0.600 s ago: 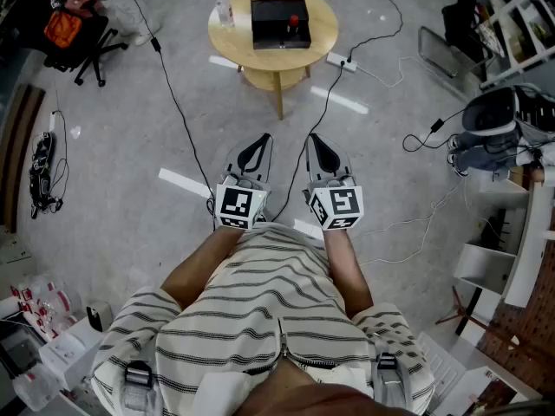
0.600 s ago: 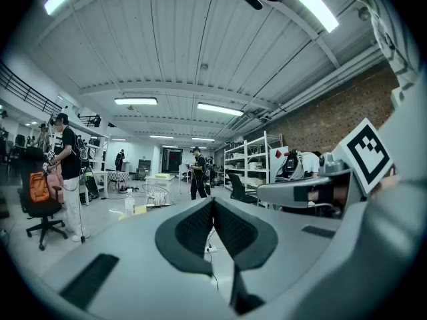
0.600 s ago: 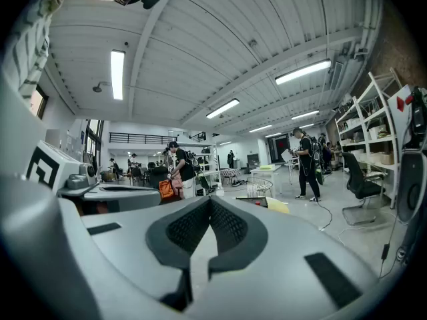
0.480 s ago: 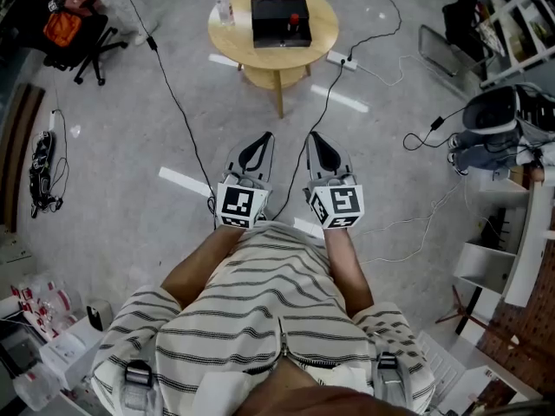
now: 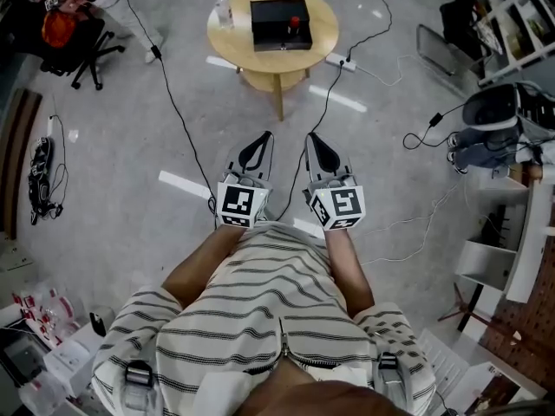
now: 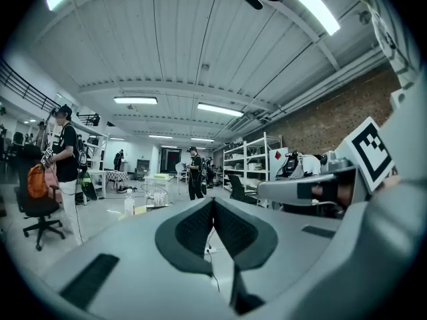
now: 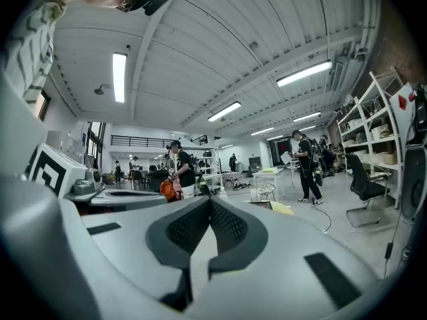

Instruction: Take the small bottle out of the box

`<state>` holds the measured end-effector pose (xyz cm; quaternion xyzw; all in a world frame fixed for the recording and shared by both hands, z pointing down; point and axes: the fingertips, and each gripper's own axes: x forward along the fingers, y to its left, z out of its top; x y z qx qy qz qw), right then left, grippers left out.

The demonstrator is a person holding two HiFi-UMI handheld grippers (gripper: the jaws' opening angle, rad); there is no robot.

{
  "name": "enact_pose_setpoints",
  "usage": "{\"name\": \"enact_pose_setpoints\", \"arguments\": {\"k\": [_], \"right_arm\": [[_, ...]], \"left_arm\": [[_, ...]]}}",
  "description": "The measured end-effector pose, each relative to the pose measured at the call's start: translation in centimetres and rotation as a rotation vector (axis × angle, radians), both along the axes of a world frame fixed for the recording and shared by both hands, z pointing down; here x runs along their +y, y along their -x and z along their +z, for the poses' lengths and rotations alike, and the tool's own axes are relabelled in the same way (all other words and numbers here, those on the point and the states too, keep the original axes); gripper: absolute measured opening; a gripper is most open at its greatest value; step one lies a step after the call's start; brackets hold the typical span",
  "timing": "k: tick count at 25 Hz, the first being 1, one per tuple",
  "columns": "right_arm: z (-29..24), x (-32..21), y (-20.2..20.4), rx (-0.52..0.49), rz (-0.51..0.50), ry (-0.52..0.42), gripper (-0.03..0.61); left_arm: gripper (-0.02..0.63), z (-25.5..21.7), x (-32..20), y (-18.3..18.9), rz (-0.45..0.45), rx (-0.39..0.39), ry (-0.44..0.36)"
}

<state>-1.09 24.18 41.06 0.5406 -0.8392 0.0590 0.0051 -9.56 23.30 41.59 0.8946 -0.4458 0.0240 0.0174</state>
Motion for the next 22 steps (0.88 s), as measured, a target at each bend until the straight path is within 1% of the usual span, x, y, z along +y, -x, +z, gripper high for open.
{"name": "enact_pose_setpoints", "arguments": {"k": [2,6,13,18,22], "right_arm": [[0.0,-0.6,0.1,0.005,0.008,-0.002,0.018],[-0.2,-1.7,0.1,-0.019,0.03,-0.002,0.018],[-0.2,-3.7,1.8,0.015,0.068,-0.016,0.018],[-0.2,-4.5,2.5,0.02,0.132,-0.022,0.018],[0.4,-4.4,3.2,0.022,0.163,-0.012,0.018]], "left_arm": [[0.021,0.2,-0.6,0.2,0.006,0.002,0.002],[0.021,0.6,-1.9,0.7,0.025,0.012,0.018],[0.021,1.2,-4.1,2.5,0.055,0.024,0.038],[0.021,1.3,-5.2,3.5,0.092,0.053,0.042],[0.021,1.6,-5.4,3.8,0.123,0.051,0.043]]}}
